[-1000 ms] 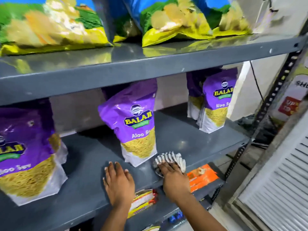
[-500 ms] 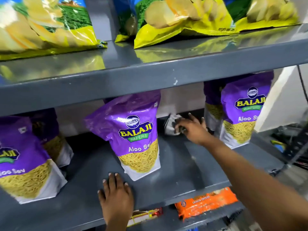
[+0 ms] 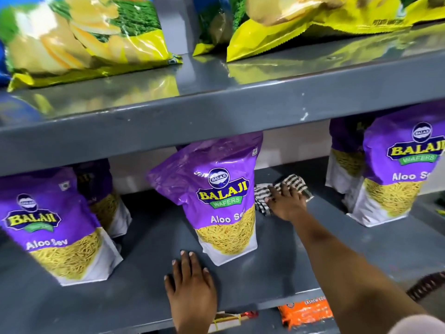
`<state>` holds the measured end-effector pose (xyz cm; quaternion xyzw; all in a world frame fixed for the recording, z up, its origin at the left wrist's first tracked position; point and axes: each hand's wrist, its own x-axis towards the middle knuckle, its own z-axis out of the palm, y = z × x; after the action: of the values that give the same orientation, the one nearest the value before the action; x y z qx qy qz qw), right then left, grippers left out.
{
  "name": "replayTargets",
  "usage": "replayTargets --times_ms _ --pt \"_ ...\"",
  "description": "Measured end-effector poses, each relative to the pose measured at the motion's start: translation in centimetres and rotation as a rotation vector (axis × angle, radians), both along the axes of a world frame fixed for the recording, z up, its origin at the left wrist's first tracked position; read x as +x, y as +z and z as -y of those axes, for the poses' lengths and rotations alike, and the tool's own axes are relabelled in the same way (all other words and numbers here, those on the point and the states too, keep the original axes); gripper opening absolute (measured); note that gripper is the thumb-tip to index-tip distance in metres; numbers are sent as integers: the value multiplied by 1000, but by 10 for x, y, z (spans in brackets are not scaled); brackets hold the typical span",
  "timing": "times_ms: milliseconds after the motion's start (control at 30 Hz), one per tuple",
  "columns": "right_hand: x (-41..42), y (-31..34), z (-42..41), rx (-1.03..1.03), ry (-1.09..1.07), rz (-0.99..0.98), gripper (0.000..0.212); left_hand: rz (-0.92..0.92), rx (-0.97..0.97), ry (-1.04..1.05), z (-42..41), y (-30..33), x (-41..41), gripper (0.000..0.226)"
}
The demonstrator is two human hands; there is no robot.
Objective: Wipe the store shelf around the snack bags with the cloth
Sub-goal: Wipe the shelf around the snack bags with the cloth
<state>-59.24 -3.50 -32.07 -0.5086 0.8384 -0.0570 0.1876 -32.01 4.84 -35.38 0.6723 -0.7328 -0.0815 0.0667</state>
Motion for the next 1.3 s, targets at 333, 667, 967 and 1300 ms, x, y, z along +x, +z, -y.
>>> replayTargets --times_ms 333,667,967,1300 --pt "18 -1 -68 -50 49 -14 57 -24 -31 -5 -3 6 4 63" --pt "22 -2 -142 -33 89 -53 53 -49 -13 -3 -6 8 6 54" --pt "58 13 -112 -171 -271 132 78 -45 -17 8 -4 6 4 55" --pt "44 -15 -169 -318 -223 -166 53 -94 -25 6 -4 3 6 66"
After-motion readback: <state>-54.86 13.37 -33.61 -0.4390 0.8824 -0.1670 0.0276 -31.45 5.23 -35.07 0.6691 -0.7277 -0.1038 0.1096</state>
